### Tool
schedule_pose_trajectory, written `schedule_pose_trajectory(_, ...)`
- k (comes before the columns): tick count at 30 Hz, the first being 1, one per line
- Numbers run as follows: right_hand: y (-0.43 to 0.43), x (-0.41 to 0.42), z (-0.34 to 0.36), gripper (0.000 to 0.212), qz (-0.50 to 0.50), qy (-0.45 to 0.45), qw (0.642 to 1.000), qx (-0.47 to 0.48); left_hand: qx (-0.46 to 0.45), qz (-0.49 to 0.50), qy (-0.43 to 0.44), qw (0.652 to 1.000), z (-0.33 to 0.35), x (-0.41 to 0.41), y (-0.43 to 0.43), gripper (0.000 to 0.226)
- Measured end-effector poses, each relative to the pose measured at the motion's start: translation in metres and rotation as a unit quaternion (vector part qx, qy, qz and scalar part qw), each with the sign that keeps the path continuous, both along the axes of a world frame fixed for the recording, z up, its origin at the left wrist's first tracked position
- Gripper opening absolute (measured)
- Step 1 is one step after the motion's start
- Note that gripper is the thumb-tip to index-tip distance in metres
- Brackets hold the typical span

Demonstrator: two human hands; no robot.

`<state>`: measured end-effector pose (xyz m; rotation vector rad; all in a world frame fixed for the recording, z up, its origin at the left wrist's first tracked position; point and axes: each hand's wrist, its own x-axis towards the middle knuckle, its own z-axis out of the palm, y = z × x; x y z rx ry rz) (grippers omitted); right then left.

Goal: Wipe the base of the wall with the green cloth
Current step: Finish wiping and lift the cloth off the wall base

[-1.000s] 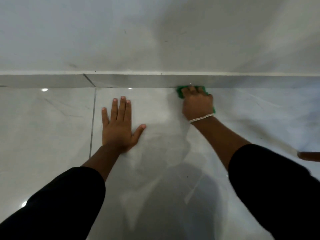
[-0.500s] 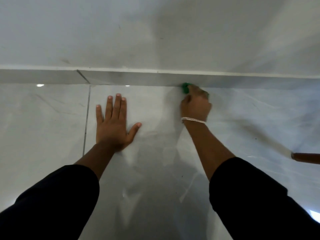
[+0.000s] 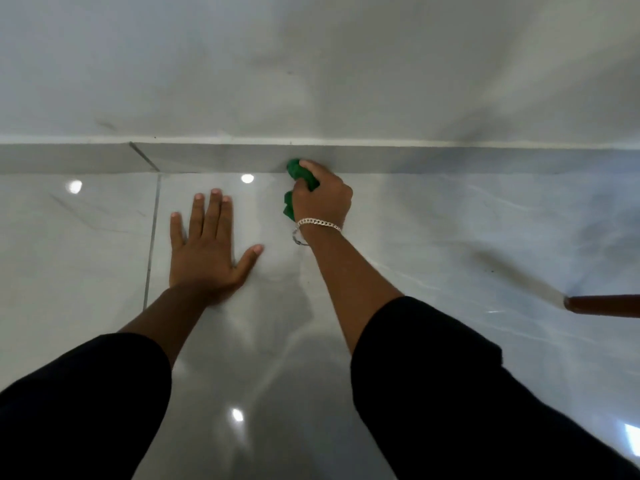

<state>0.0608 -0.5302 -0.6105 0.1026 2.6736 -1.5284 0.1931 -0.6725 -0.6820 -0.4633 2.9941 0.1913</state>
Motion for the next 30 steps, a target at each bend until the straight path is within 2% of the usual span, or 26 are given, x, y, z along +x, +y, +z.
schedule_pose_trajectory(2,0.025,-0.006,0.009,0.032,0.05,-0.005,0.998,0.027,0.013,0.008,-0.027,1.0,0.009,0.0,0.002,0.096)
schedule_pose_trajectory(4,0.052,-0.007,0.026,0.031,0.073,0.01,0.997,0.032,0.049,0.04,-0.097,0.993,0.029,-0.012,0.008,0.092)
schedule_pose_trajectory(6,0.073,0.002,0.058,0.03,0.089,0.016,0.996,0.011,0.159,0.084,-0.172,0.968,0.072,-0.034,0.026,0.078)
schedule_pose_trajectory(7,0.079,0.01,0.078,0.03,0.091,0.012,0.996,-0.004,0.294,0.114,-0.189,0.93,0.103,-0.046,0.04,0.071)
schedule_pose_trajectory(8,0.083,0.018,0.097,0.031,0.089,0.005,0.996,-0.018,0.467,0.166,-0.175,0.851,0.135,-0.056,0.056,0.07)
schedule_pose_trajectory(9,0.086,0.027,0.122,0.031,0.086,0.004,0.996,-0.033,0.619,0.216,-0.141,0.742,0.167,-0.063,0.074,0.076)
schedule_pose_trajectory(10,0.089,0.036,0.149,0.032,0.083,0.005,0.995,-0.045,0.712,0.242,-0.102,0.651,0.2,-0.066,0.089,0.082)
schedule_pose_trajectory(11,0.093,0.045,0.178,0.035,0.08,0.004,0.995,-0.056,0.766,0.253,-0.067,0.587,0.234,-0.066,0.103,0.084)
schedule_pose_trajectory(12,0.097,0.052,0.209,0.037,0.078,-0.004,0.995,-0.064,0.794,0.257,-0.041,0.55,0.268,-0.064,0.116,0.08)
schedule_pose_trajectory(13,0.101,0.06,0.237,0.04,0.074,-0.018,0.994,-0.076,0.802,0.259,-0.022,0.538,0.296,-0.06,0.127,0.071)
schedule_pose_trajectory(16,0.127,0.076,0.345,0.046,0.04,-0.05,0.989,-0.13,0.791,0.263,-0.001,0.553,0.393,-0.043,0.147,0.046)
schedule_pose_trajectory(19,0.159,0.088,0.445,0.048,-0.017,-0.071,0.992,-0.103,0.804,0.254,0.004,0.538,0.487,-0.027,0.163,0.039)
schedule_pose_trajectory(22,0.202,0.097,0.534,0.066,-0.069,-0.183,0.973,-0.127,0.811,0.243,-0.003,0.532,0.584,-0.021,0.188,0.039)
schedule_pose_trajectory(24,0.233,0.1,0.581,0.054,-0.07,-0.209,0.963,-0.154,0.8,0.227,-0.013,0.555,0.635,-0.021,0.213,0.04)
schedule_pose_trajectory(27,0.285,0.099,0.645,0.021,-0.1,-0.181,0.971,-0.119,0.765,0.215,-0.045,0.606,0.7,-0.027,0.262,0.03)
schedule_pose_trajectory(30,0.342,0.088,0.682,0.016,-0.146,-0.171,0.97,-0.094,0.738,0.193,-0.082,0.641,0.735,-0.04,0.318,0.024)
